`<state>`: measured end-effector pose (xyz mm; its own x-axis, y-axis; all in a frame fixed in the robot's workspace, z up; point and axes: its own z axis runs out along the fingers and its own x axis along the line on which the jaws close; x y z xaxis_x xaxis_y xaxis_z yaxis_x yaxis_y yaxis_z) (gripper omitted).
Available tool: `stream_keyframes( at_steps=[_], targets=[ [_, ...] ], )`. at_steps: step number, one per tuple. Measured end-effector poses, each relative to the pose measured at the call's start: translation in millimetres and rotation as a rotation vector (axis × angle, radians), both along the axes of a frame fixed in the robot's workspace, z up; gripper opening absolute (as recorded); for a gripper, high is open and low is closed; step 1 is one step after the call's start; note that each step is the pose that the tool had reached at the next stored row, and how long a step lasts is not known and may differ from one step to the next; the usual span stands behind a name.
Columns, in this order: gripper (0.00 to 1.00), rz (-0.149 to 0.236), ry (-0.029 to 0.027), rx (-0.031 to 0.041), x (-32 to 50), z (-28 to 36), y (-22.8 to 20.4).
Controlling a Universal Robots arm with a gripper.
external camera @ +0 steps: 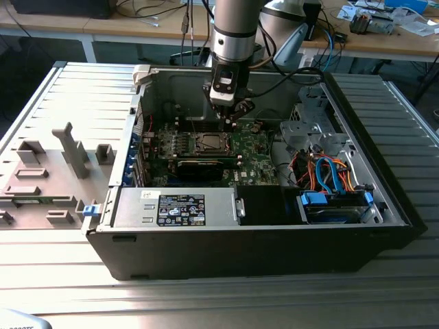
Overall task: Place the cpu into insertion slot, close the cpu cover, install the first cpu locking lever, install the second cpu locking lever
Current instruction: 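Install the first cpu locking lever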
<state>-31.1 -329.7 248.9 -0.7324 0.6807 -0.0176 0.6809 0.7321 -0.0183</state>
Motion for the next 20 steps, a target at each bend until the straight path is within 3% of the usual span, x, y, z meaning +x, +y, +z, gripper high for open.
stream_keyframes(
  at_steps=[20],
  targets=[
    [0.11,0.109,0.0,0.0,0.0,0.0,0.0]
  ],
)
